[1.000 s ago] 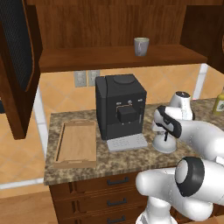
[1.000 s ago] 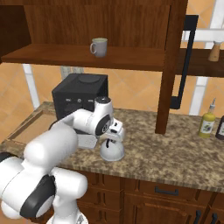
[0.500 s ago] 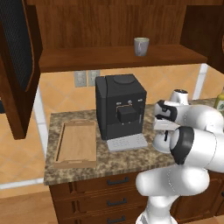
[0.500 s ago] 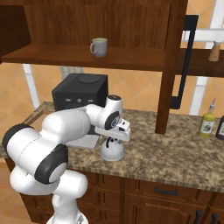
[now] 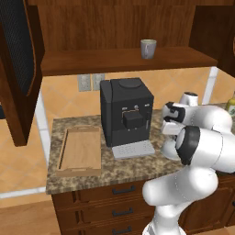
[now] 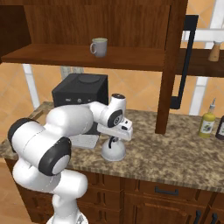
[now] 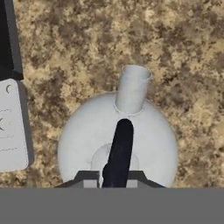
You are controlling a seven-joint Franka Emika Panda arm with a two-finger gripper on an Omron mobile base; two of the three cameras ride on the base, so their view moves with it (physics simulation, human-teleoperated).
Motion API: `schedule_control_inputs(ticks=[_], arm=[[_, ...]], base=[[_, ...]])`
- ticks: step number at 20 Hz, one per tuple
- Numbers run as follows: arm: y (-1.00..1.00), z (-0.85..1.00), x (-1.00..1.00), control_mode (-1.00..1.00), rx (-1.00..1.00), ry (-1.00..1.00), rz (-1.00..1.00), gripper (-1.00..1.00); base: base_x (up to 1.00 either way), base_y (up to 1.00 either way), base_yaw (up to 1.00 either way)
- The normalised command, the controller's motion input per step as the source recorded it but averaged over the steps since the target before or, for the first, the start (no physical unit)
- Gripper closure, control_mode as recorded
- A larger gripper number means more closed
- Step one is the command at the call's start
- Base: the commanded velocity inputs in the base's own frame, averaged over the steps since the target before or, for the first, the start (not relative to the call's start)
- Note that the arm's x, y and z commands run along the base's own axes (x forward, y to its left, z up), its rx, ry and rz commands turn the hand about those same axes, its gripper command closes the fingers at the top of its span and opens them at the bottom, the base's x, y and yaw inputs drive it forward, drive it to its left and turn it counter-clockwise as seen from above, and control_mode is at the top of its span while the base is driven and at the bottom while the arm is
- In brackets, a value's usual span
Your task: Pick the kettle from the counter and place it on the tray. Then pick the mug from the cabinet and place it on the tray. Then close the cabinet doors.
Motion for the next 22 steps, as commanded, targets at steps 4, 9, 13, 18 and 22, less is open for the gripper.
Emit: schedule_control_inputs(ticks=[4,9,13,18,22], arm=[[0.07,0.18,-0.34,-1.00,0.00,-0.09,0.02,1.00],[0.37,0.45,-0.73,-1.00,0.00,-0.19,0.00,1.00],[0.82,0.46,-0.92,-1.00,0.00,-0.20,0.00,1.00],[0.99,0.42,-0.97,-1.00,0.00,-0.26,0.00,1.00],[1.00,0.54,-0.77,-1.00,0.00,-0.26,0.00,1.00]], base=[[0.00,0.00,0.00],[0.00,0.00,0.00],[0.00,0.00,0.00],[0.00,0.00,0.00],[0.00,0.00,0.00]])
